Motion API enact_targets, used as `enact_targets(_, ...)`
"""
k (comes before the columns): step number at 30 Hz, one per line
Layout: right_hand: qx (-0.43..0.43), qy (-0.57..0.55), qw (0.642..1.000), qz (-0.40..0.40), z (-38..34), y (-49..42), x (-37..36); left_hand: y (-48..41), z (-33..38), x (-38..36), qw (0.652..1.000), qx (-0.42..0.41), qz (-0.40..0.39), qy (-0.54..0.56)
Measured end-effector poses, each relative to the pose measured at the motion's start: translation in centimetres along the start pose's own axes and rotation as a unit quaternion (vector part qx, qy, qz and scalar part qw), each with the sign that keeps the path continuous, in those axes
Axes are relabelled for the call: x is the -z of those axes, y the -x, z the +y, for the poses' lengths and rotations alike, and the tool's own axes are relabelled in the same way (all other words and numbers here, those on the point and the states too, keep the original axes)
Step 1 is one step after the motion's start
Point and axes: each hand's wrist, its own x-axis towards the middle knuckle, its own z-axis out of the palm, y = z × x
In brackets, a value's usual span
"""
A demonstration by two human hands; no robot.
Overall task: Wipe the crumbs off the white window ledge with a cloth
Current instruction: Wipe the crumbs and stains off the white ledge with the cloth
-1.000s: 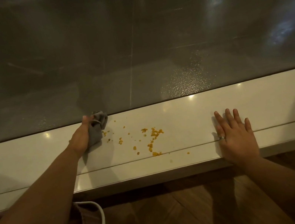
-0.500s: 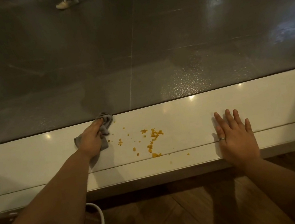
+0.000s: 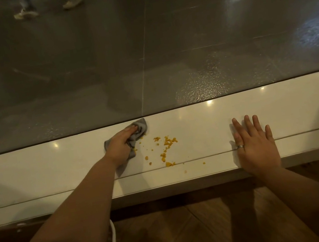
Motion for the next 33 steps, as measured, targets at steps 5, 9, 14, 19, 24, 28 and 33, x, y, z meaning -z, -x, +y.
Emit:
enact_targets(5,-0.001,-0.004,1.000,-0.006,-0.1,0.0,0.1,1.6,1.4,-1.7,0.999,-0.019,-0.026,0.031)
enact_targets(9,-0.002,-0.010,1.000,-0.002,-0.1,0.0,0.1,2.7,2.2,-2.3,0.997,-0.028,-0.060,0.034)
enact_targets(14,-0.004,-0.009,1.000,-0.007,-0.1,0.0,0.1,2.9,3.4,-1.3,0.996,-0.007,-0.086,0.030)
enact_targets(19,-0.003,-0.004,1.000,-0.007,-0.1,0.0,0.2,2.9,3.7,0.7,0.998,-0.028,-0.037,0.033)
enact_targets(24,-0.002,0.004,1.000,-0.010,-0.1,0.1,0.3,1.5,2.5,3.1,0.998,-0.008,0.031,0.050)
enact_targets(28,0.000,0.006,1.000,-0.010,-0.2,0.1,0.2,-0.1,0.5,3.8,0.998,0.017,0.056,-0.004)
enact_targets(33,0.000,0.001,1.000,-0.001,-0.2,0.0,0.2,-0.7,0.2,1.7,0.999,0.040,0.030,0.001)
